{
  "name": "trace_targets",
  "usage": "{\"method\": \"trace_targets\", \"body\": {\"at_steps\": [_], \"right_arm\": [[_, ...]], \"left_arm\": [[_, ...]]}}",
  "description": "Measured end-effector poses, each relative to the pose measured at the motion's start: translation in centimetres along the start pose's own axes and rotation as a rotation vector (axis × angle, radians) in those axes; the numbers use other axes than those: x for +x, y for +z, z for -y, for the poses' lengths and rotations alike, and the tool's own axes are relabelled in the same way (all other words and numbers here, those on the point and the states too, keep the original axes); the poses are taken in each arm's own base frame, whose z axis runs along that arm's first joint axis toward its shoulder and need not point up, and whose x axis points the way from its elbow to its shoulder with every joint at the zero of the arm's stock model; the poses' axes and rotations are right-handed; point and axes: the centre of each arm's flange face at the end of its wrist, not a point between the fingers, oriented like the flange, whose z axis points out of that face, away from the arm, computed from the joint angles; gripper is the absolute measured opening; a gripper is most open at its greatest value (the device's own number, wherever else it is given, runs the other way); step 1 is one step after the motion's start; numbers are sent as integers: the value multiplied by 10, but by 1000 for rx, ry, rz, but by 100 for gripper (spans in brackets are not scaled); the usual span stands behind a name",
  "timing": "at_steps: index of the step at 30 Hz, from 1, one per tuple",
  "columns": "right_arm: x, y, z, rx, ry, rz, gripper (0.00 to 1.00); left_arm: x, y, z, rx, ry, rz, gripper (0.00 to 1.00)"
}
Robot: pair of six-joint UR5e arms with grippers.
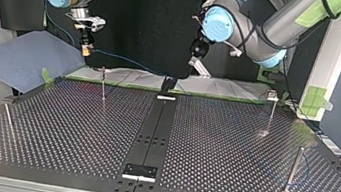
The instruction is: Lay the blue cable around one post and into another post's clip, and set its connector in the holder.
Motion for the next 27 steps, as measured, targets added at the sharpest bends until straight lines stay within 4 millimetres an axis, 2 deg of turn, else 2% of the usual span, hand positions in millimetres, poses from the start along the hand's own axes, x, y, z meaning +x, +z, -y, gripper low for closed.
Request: {"method": "trace_targets", "body": {"at_steps": [6, 12, 27], "right_arm": [[0, 0, 4, 39, -2, 0, 0], [0, 0, 5, 47, -5, 1, 0], [0, 0, 7, 48, -15, 4, 0]], "left_arm": [[15, 12, 24, 46, 38, 7, 99], [14, 29, 44, 81, 63, 47, 99], [-9, 101, 51, 54, 36, 187, 99]]}}
